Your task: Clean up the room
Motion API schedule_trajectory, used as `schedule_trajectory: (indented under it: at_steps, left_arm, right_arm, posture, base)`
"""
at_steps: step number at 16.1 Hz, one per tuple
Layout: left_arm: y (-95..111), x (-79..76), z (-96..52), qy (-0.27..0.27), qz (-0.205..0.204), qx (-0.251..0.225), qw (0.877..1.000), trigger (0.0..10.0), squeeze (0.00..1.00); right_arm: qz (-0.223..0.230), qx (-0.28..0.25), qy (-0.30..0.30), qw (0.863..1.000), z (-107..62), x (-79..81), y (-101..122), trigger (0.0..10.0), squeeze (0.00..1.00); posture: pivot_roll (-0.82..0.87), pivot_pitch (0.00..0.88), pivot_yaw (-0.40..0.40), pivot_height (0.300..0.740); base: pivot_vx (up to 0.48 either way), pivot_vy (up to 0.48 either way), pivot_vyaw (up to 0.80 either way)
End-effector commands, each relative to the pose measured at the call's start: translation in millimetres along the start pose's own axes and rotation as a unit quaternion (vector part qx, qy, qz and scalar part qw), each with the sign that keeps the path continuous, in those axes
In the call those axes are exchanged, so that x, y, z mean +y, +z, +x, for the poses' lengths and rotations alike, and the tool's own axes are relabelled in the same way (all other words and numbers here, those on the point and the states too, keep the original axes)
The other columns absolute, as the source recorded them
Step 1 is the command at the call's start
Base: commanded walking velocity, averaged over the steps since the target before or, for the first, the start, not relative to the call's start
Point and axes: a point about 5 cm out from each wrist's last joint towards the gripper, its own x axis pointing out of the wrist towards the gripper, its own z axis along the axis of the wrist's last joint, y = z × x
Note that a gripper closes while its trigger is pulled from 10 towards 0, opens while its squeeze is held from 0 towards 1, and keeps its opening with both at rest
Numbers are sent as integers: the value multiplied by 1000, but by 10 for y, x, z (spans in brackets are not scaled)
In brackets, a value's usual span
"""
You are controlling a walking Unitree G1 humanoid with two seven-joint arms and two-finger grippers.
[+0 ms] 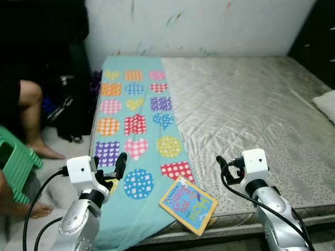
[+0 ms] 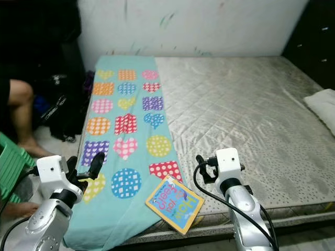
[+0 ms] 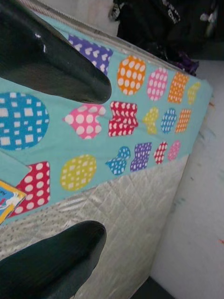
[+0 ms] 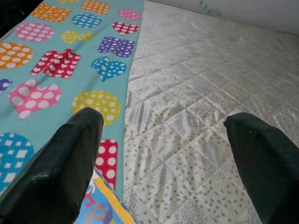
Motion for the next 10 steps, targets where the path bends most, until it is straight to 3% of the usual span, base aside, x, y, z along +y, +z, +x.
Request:
schedule_trajectory:
  at_steps: [1,10]
  left_arm:
    - [8,-12,24,-5,6,-2,1000,10000,0]
    - [20,-36,18,-15,4,-9,1000,10000,0]
  right_arm:
    - [0,-7,-9,1000,1,-44,30,10000,0]
    - [5,-10,-11,1000,3,-49,41,10000,0]
  posture:
    - [-100,0,-42,740]
    - [-100,0,-43,740]
  base:
    - [0,0,0]
    - [0,0,0]
